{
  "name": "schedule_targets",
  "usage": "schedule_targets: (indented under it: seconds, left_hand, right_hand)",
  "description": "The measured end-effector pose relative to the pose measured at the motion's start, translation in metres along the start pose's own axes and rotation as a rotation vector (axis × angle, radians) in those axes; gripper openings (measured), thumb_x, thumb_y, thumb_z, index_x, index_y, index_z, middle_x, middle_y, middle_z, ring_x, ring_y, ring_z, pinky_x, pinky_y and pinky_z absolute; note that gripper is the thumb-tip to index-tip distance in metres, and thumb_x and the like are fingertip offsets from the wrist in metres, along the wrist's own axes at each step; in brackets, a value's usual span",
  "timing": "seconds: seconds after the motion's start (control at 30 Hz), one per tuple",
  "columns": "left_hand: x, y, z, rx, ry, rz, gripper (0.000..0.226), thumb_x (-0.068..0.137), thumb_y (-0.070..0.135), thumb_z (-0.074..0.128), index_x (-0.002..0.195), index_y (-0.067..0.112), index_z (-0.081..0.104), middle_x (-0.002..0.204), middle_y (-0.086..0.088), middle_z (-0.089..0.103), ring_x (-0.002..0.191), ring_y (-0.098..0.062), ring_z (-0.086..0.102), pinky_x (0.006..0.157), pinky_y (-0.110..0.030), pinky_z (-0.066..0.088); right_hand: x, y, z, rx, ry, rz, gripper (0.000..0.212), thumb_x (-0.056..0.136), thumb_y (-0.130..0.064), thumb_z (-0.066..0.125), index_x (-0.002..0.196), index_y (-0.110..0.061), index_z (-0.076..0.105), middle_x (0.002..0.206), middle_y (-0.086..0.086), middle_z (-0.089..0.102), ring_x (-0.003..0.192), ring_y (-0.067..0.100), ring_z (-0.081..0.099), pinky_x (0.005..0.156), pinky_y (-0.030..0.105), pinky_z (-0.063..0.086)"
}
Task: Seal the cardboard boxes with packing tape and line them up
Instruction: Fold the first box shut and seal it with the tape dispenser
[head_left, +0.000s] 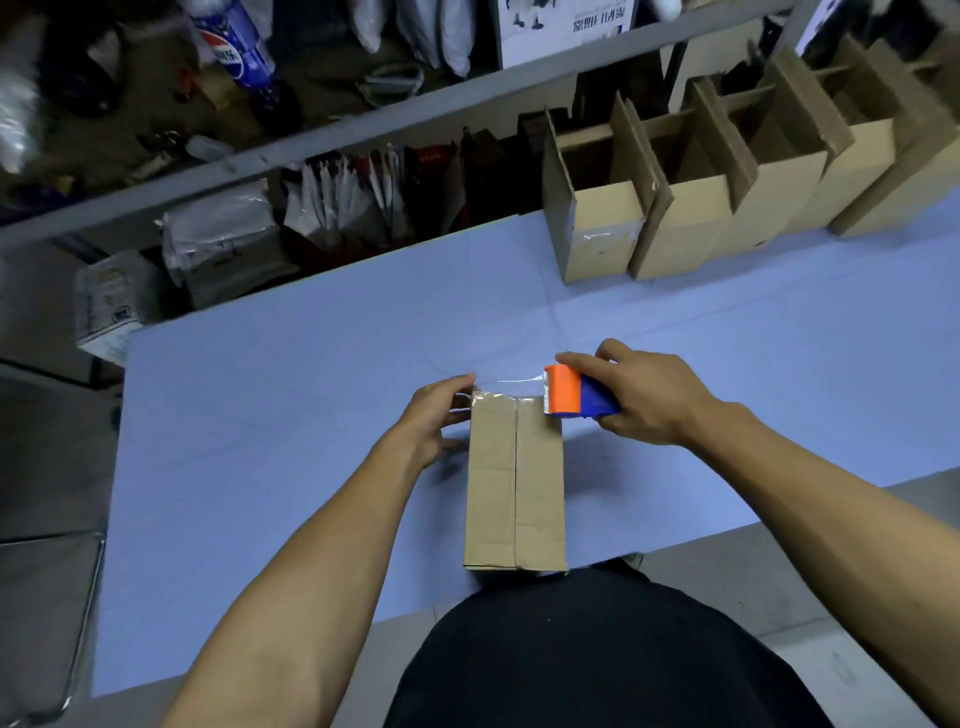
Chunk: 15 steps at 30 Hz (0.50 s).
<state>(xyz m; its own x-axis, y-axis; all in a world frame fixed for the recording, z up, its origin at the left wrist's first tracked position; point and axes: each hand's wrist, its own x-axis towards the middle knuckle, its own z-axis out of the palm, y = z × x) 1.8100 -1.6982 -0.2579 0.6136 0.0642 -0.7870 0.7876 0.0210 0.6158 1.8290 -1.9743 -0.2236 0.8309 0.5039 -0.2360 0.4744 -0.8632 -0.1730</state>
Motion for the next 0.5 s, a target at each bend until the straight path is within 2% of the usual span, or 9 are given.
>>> schedule_targets:
  seconds: [0.17, 0.33, 0.5]
  left_hand:
    - [0.009, 0.011, -0.008, 0.015, -0.064, -0.003, 0.02, 0.09, 0.031, 0.064, 0.072, 0.023, 0.066, 0.078, 0.007, 0.068, 0.081, -0.012, 0.065, 0.084, -0.041, 0.046]
    - [0.012, 0.014, -0.004, 0.16, -0.02, 0.121, 0.025, 0.094, 0.033, 0.058, 0.069, 0.028, 0.058, 0.067, 0.01, 0.054, 0.072, -0.01, 0.058, 0.081, -0.043, 0.041]
    - [0.019, 0.015, -0.001, 0.265, -0.007, 0.227, 0.03, 0.101, 0.036, 0.047, 0.074, 0.026, 0.051, 0.074, 0.006, 0.05, 0.073, -0.015, 0.047, 0.072, -0.035, 0.036]
  right_hand:
    - [-0.002, -0.004, 0.003, 0.032, -0.016, 0.011, 0.08, 0.083, -0.034, 0.061, 0.152, -0.043, 0.021, 0.122, -0.004, 0.046, 0.083, 0.025, 0.057, 0.06, 0.029, 0.034]
    - [0.001, -0.008, 0.001, 0.015, -0.018, -0.004, 0.081, 0.083, -0.034, 0.061, 0.153, -0.043, 0.021, 0.123, -0.004, 0.045, 0.082, 0.025, 0.057, 0.06, 0.029, 0.034]
    - [0.0, -0.009, 0.002, 0.042, -0.029, 0.019, 0.08, 0.083, -0.036, 0.06, 0.153, -0.043, 0.02, 0.121, -0.004, 0.045, 0.079, 0.024, 0.055, 0.061, 0.029, 0.037]
